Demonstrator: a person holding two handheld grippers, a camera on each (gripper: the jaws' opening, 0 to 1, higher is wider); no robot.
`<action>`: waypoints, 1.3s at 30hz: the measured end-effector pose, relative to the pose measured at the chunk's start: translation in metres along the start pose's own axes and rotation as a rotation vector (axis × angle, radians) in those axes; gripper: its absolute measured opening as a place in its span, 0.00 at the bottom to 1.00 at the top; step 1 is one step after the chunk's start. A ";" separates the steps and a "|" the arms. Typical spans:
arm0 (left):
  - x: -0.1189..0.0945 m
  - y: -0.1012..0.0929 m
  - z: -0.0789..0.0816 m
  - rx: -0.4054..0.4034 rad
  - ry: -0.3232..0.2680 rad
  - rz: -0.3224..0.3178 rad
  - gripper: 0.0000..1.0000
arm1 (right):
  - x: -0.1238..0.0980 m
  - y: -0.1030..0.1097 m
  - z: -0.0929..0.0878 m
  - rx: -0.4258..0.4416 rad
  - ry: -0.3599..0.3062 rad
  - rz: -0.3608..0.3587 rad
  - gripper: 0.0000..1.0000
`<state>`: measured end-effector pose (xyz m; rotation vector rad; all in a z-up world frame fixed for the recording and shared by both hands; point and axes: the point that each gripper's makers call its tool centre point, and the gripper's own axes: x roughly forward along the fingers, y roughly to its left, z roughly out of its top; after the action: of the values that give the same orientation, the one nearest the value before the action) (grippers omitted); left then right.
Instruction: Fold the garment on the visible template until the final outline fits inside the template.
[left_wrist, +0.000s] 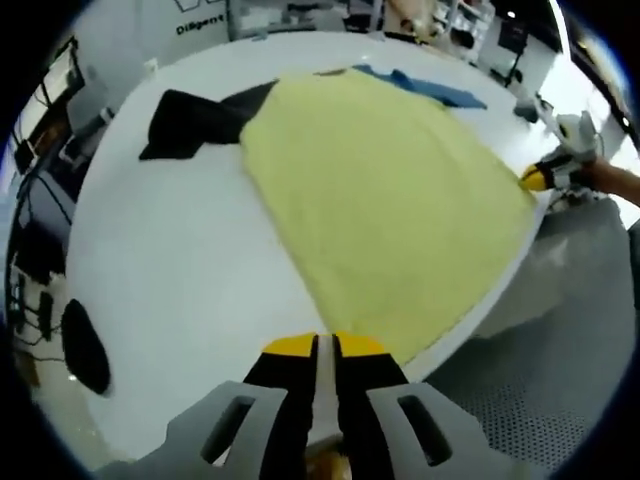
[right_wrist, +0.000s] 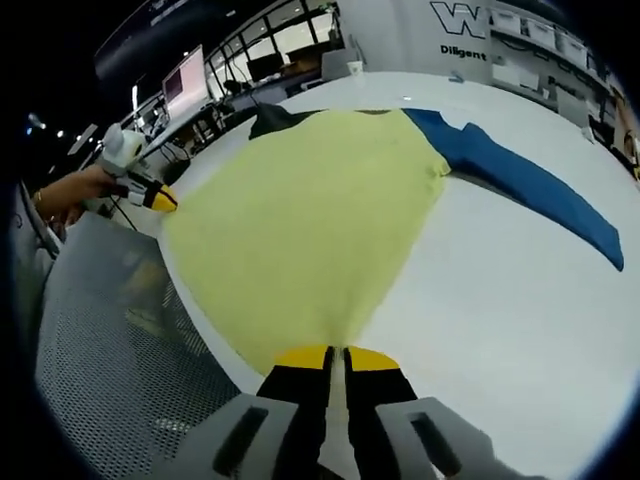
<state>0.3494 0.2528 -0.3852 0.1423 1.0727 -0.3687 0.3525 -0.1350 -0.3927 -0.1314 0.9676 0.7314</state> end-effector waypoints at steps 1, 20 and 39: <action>-0.002 0.008 0.003 -0.019 -0.023 0.002 0.00 | -0.006 0.004 0.010 0.002 -0.017 -0.012 0.02; 0.019 0.095 0.069 -0.107 -0.195 0.113 0.27 | -0.006 -0.042 0.089 -0.182 -0.113 -0.052 0.29; 0.064 0.130 0.147 -0.112 -0.297 0.091 0.60 | 0.024 -0.093 0.229 -0.339 -0.238 -0.054 0.60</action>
<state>0.5456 0.3164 -0.3792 0.0344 0.7884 -0.2377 0.5795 -0.0990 -0.2988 -0.3571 0.6063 0.8364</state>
